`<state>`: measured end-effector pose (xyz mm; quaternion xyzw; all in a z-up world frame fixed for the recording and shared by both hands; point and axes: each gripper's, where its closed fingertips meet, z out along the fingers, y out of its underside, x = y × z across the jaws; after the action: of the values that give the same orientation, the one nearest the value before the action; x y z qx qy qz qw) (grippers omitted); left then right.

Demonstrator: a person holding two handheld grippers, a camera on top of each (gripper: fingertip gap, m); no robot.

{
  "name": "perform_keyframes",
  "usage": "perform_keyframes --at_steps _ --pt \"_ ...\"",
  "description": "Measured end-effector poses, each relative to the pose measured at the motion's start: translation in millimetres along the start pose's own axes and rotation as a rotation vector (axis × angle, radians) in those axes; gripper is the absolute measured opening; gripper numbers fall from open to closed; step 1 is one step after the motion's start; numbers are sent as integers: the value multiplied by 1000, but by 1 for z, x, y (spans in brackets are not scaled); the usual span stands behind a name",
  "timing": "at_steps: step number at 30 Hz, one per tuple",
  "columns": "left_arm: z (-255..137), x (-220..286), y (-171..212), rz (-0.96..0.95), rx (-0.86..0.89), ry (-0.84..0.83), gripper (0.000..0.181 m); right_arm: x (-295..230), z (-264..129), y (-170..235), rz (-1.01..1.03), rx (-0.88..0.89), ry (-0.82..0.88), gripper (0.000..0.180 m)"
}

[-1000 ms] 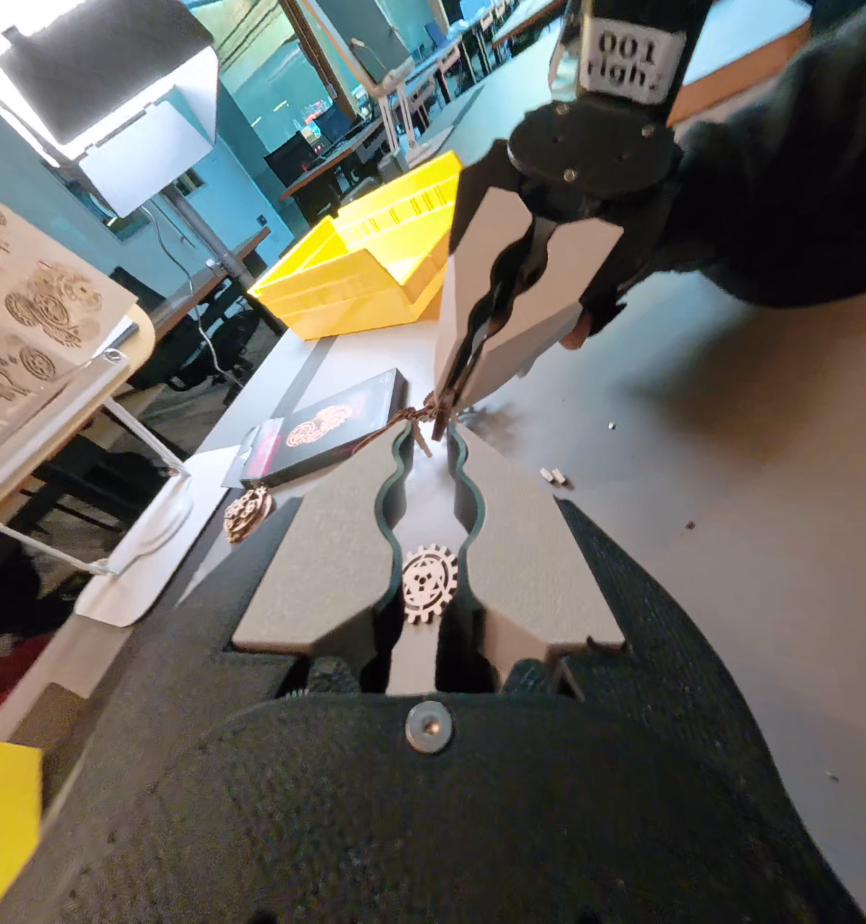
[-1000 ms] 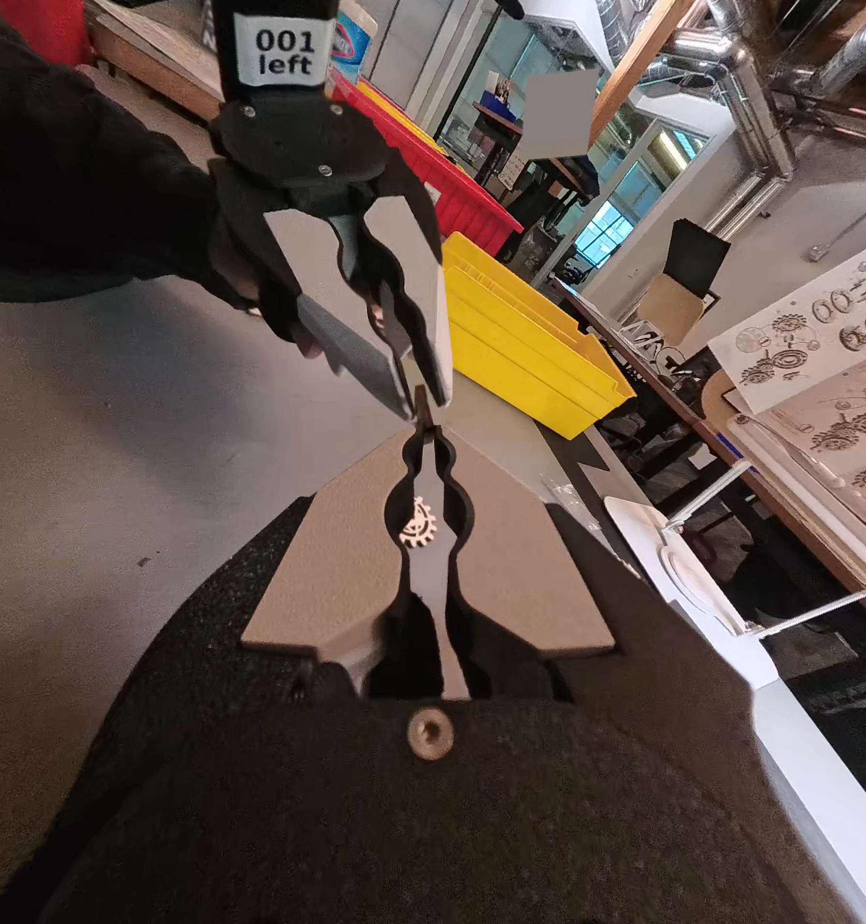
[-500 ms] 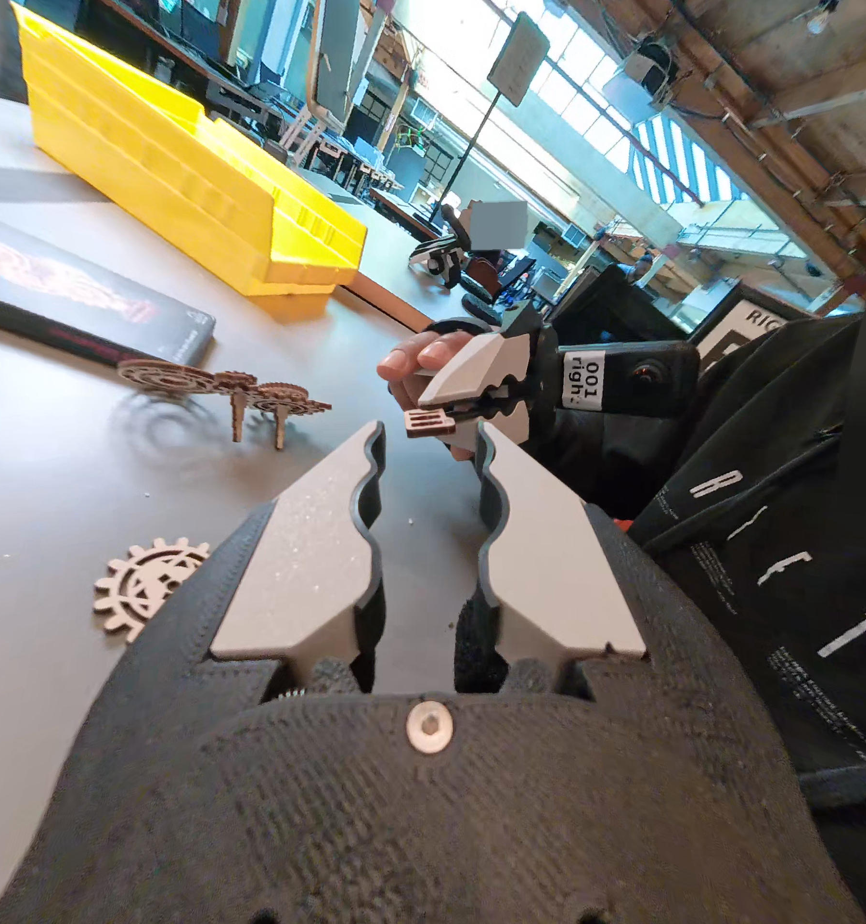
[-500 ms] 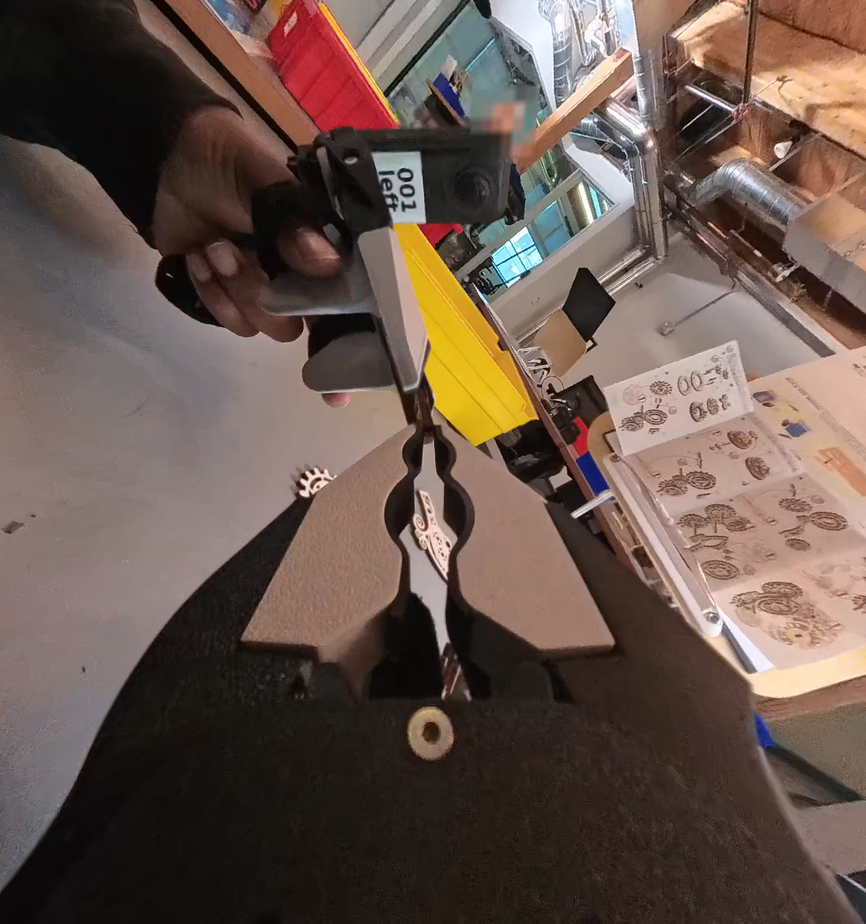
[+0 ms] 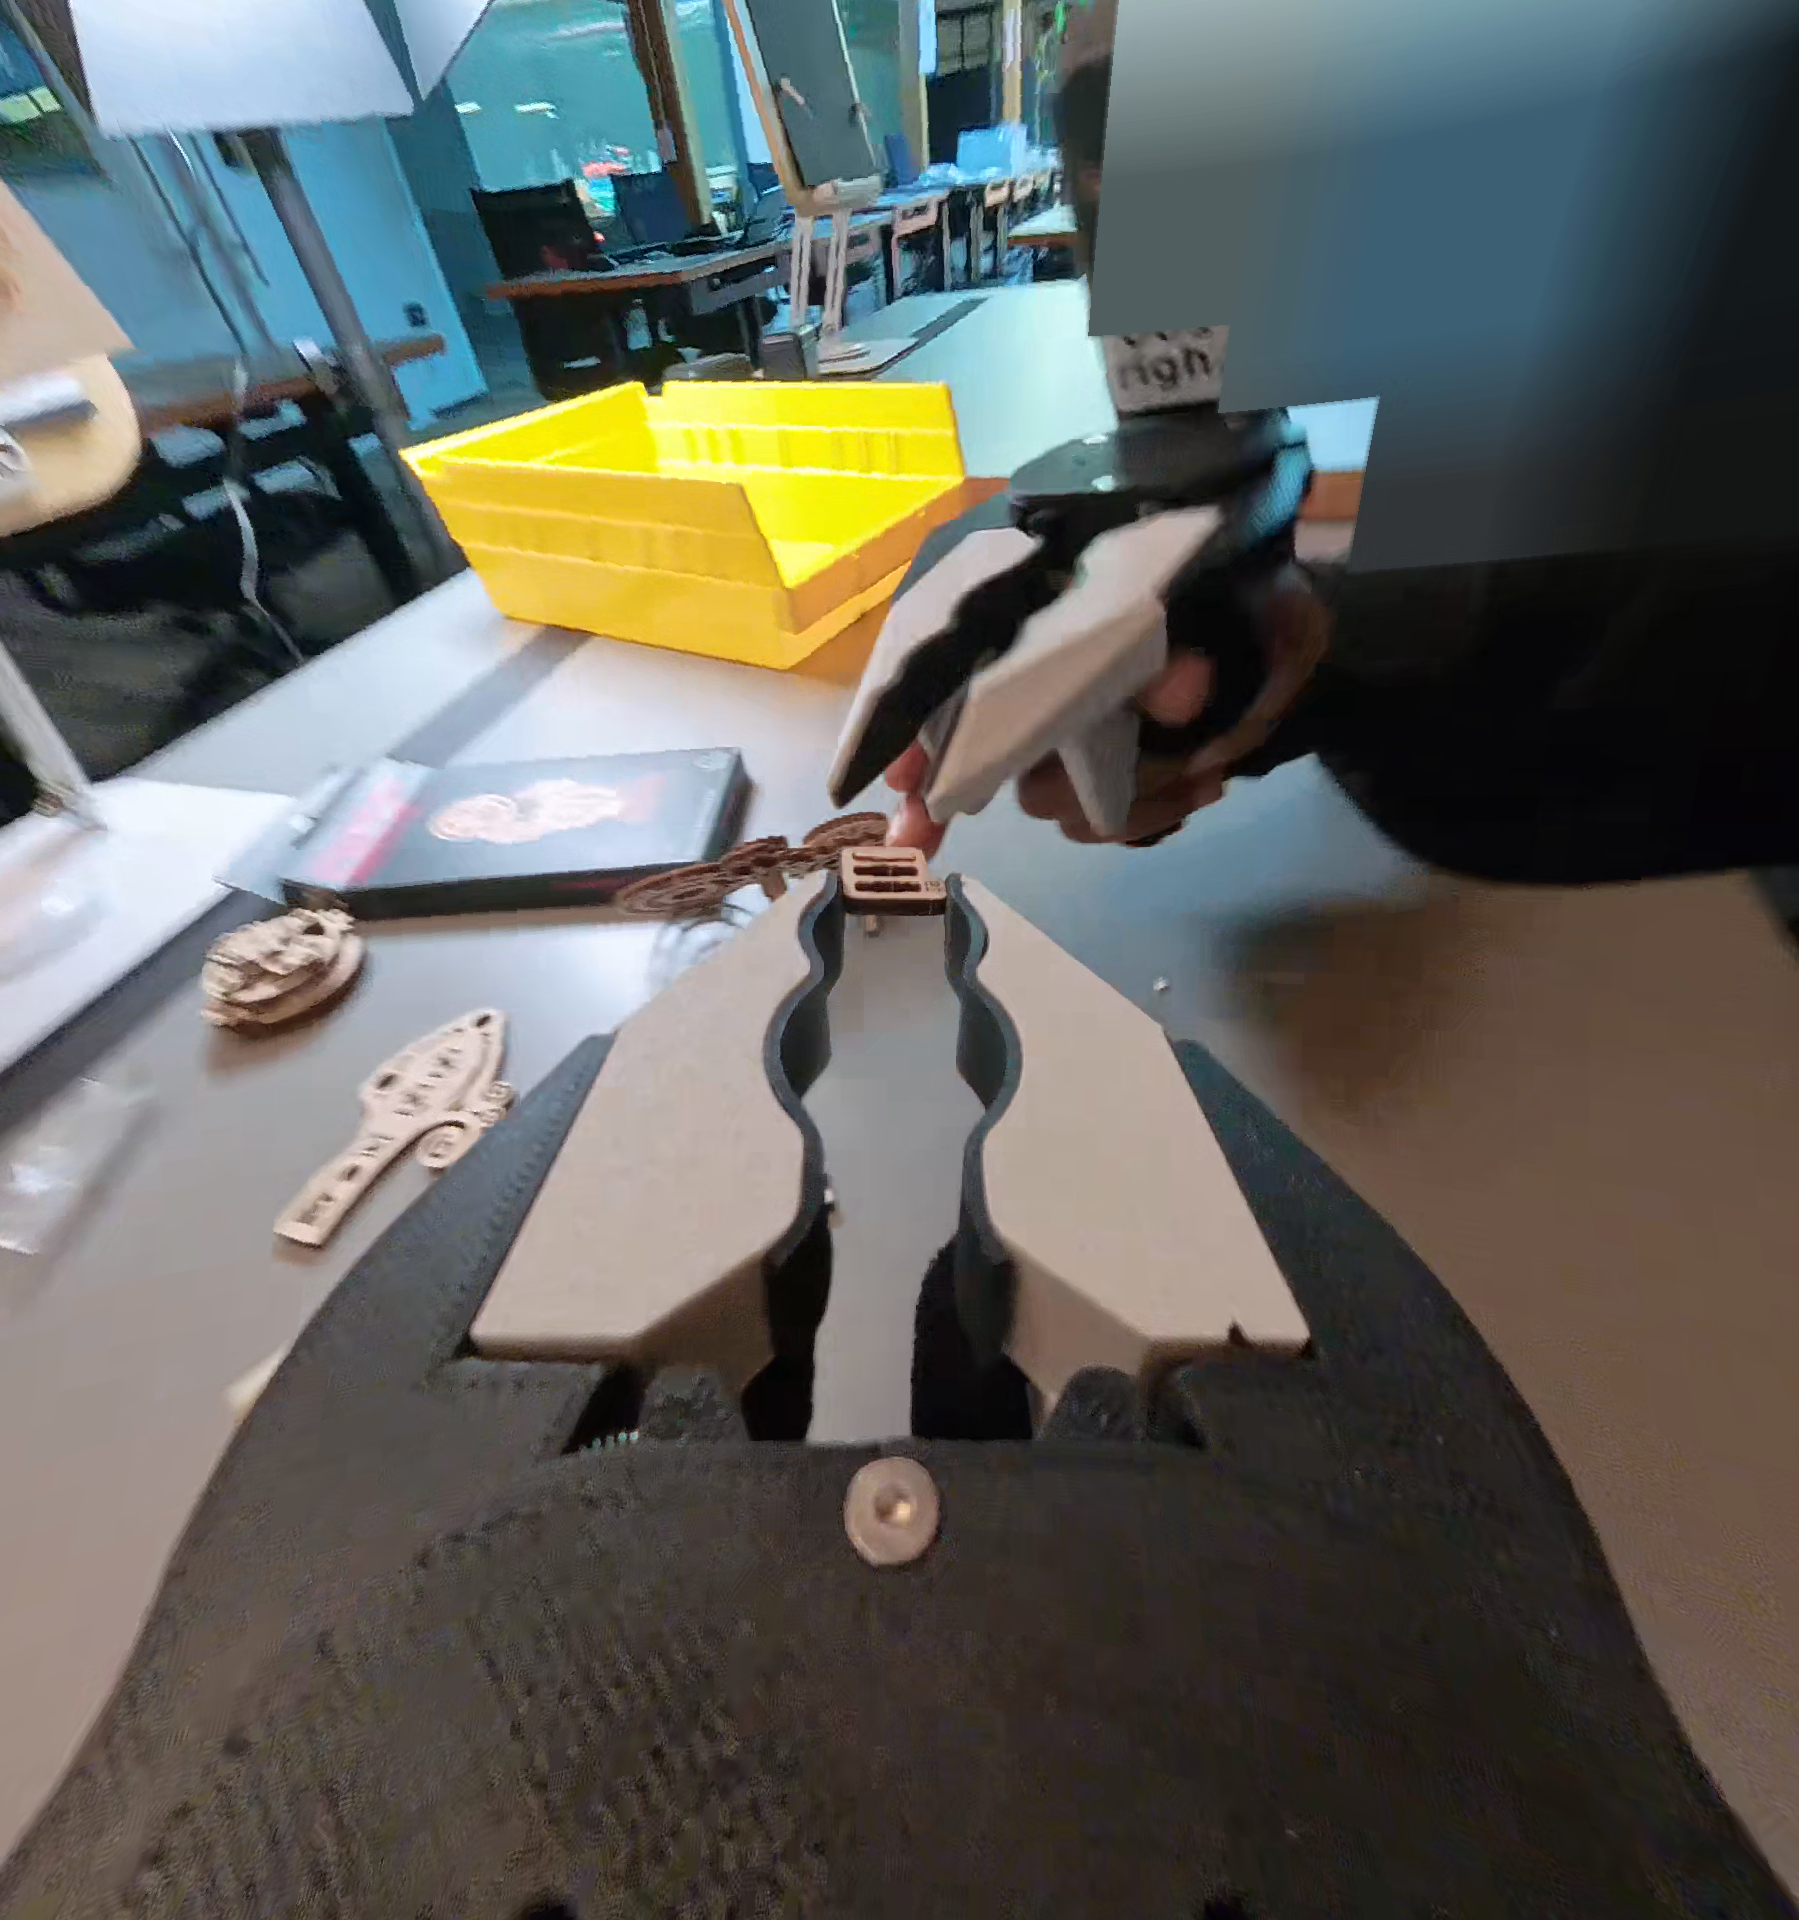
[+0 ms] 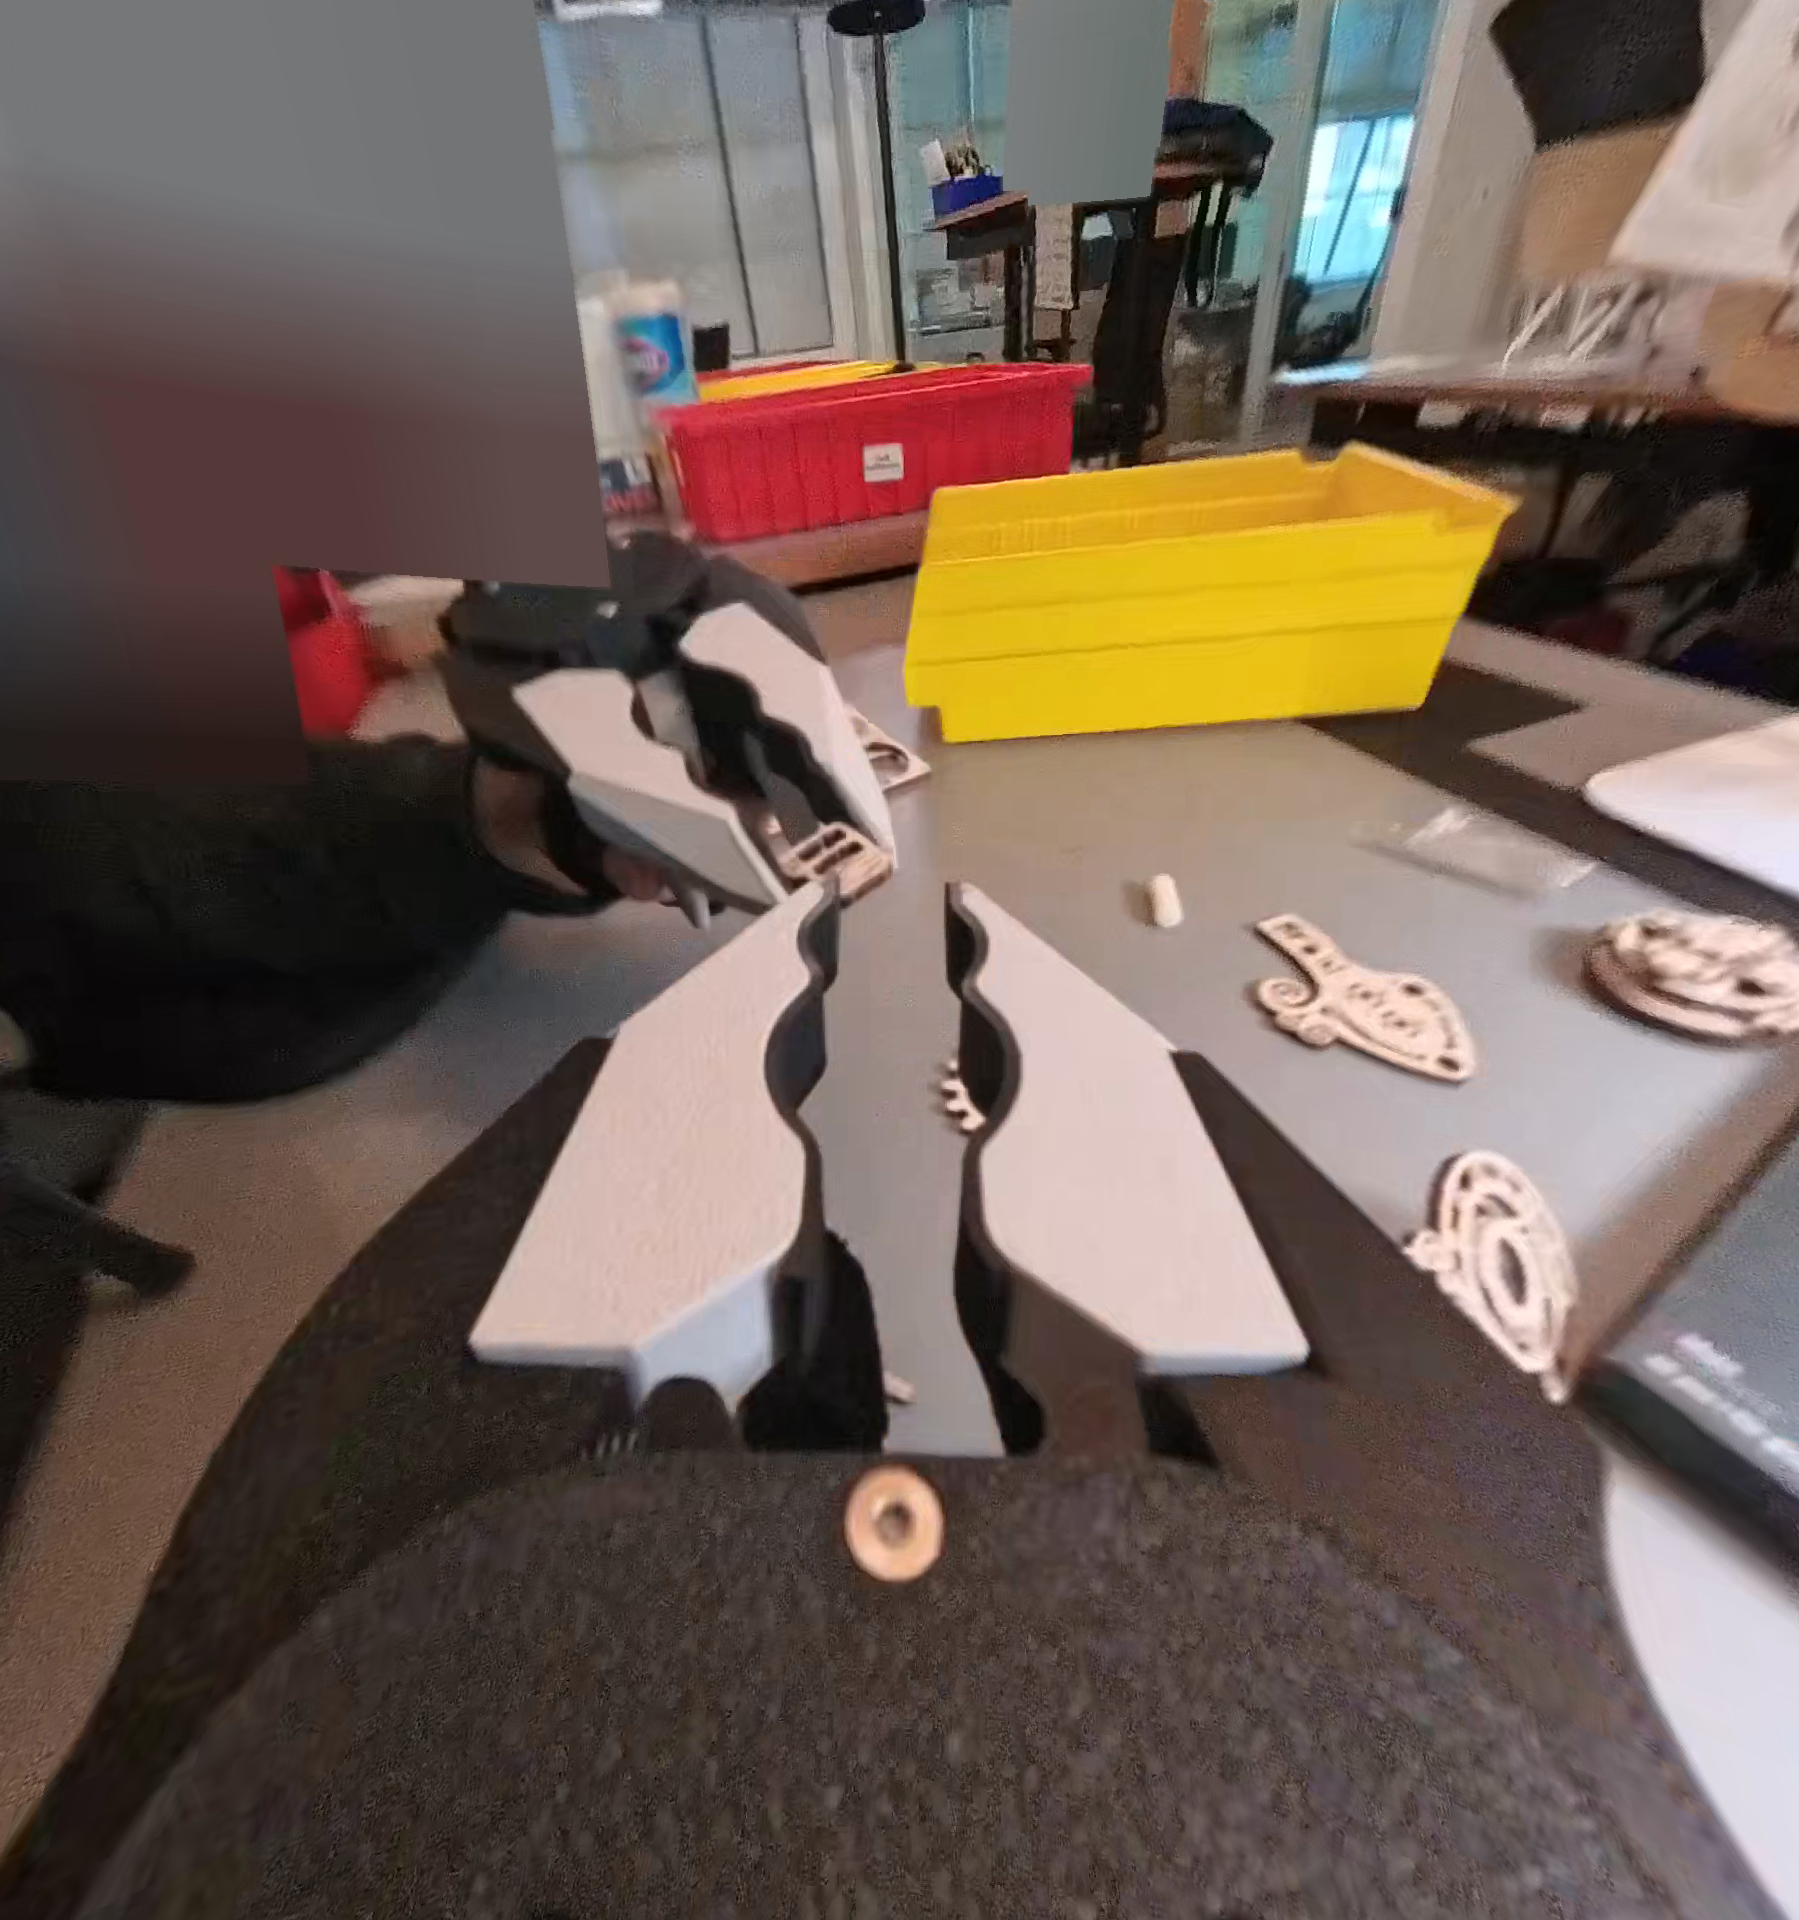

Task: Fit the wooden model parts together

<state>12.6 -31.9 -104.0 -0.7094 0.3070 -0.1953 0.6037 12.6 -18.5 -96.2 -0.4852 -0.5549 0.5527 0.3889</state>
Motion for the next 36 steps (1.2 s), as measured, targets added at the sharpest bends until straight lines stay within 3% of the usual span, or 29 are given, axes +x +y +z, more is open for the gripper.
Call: perform_keyframes --at_steps 3,6,18,21,24,28,31,36 --pt "3 2 1 173 -35 -68 17 -1 2 0 316 8 -93 18" --pt "5 7 1 284 -55 -97 17 -7 8 10 425 -36 -139 17" --pt "3 5 -2 337 -54 -127 18 -11 7 3 588 18 -229 4" --pt "3 6 -4 220 -16 -80 18 -12 6 1 594 32 -244 4" --pt "1 6 -11 -32 63 16 28 -11 3 -3 542 48 -239 3" --pt "-2 9 -16 -363 136 189 20 -13 1 -8 463 74 -229 3" --pt "-1 11 -19 -446 164 233 7 -16 2 -9 393 77 -218 3" --pt "-1 8 -14 -475 135 219 2 -17 3 -5 269 47 -174 3"
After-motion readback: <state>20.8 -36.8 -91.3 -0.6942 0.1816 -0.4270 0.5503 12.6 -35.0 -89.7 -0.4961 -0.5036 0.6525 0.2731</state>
